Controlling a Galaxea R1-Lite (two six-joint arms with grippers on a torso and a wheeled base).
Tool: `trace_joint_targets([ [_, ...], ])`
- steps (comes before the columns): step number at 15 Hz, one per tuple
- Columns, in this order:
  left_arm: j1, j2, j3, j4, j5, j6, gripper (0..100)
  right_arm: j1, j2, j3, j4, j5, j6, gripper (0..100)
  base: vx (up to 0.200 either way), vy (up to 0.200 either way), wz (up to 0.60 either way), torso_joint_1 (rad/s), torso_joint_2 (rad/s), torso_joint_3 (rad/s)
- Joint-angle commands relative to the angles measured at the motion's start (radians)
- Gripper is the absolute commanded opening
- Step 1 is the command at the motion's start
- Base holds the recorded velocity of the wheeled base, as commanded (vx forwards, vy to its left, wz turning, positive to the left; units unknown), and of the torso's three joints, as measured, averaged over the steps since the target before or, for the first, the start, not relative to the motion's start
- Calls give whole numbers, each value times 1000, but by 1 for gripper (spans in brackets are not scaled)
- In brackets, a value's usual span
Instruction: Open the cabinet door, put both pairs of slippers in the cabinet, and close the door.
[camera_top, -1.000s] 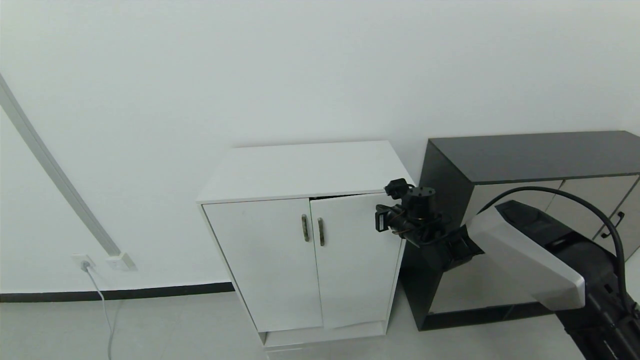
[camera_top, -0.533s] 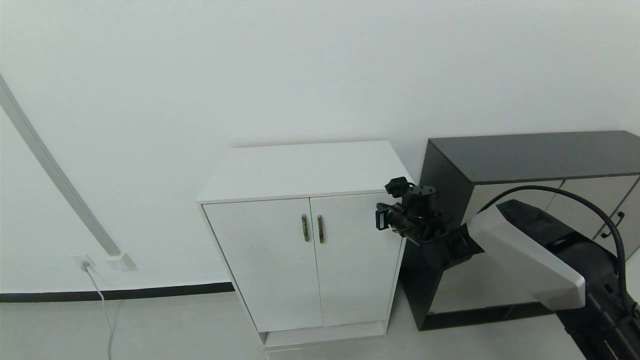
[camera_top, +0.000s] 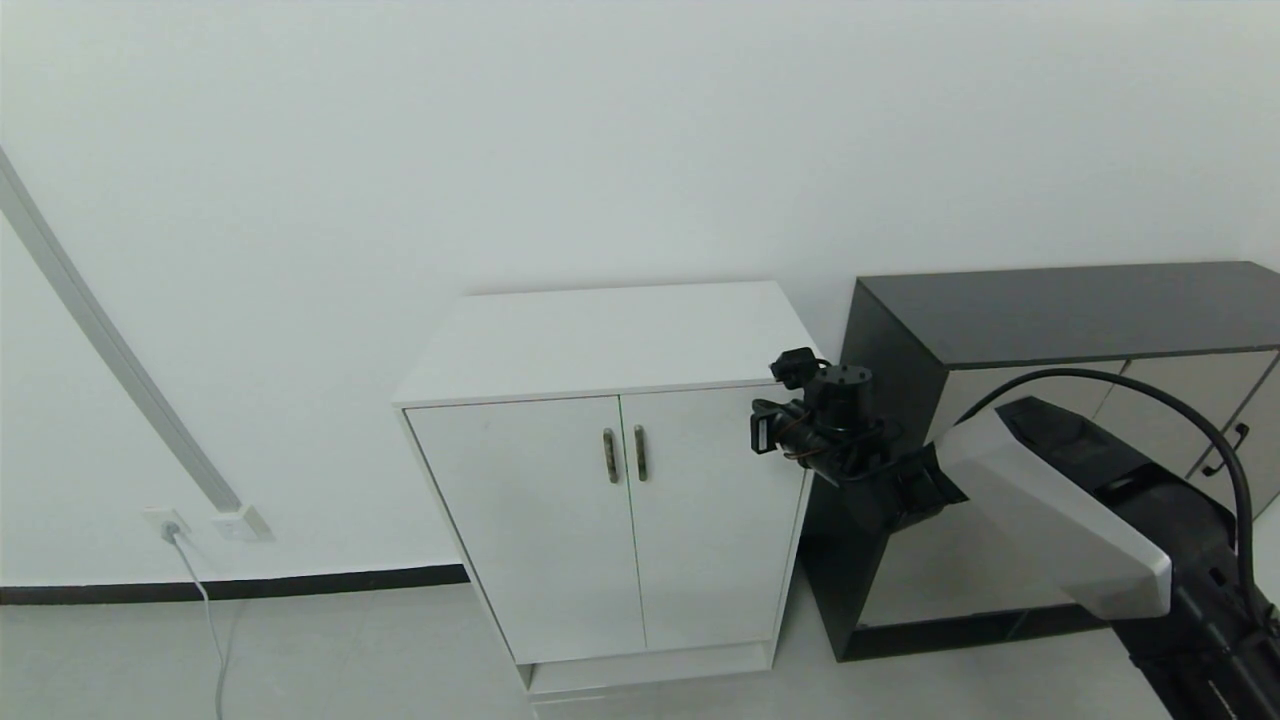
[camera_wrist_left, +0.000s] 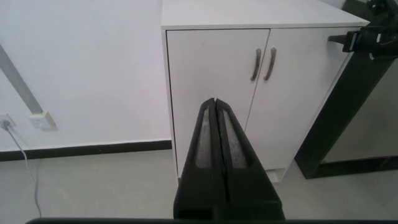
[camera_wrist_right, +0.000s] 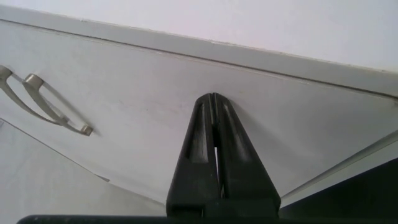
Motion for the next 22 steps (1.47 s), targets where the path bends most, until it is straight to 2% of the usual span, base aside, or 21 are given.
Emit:
trace_joint_targets([
  [1, 0, 1, 0, 0, 0, 0, 0, 0, -1, -1, 0, -1, 0, 0, 0, 0, 0, 0, 0, 0],
  [5, 0, 1, 0, 0, 0, 0, 0, 0, -5, 5, -3, -1, 0, 0, 0, 0, 0, 0, 0, 0],
  [7, 0, 1, 0, 0, 0, 0, 0, 5, -39, 62, -17, -1, 1, 0, 0, 0, 0, 0, 0, 0],
  [13, 0, 1, 0, 0, -1, 0, 0, 22, -290, 479, -191, -1, 1, 0, 0, 0, 0, 0, 0, 0],
  [15, 0, 1, 0, 0, -1, 0, 0, 23, -401, 667, -265, -2, 3, 0, 0, 0, 0, 0, 0, 0],
  [22, 0, 1, 0, 0, -3, 0, 0, -27, -660, 1075, -403, -38, 3, 0, 0, 0, 0, 0, 0, 0],
])
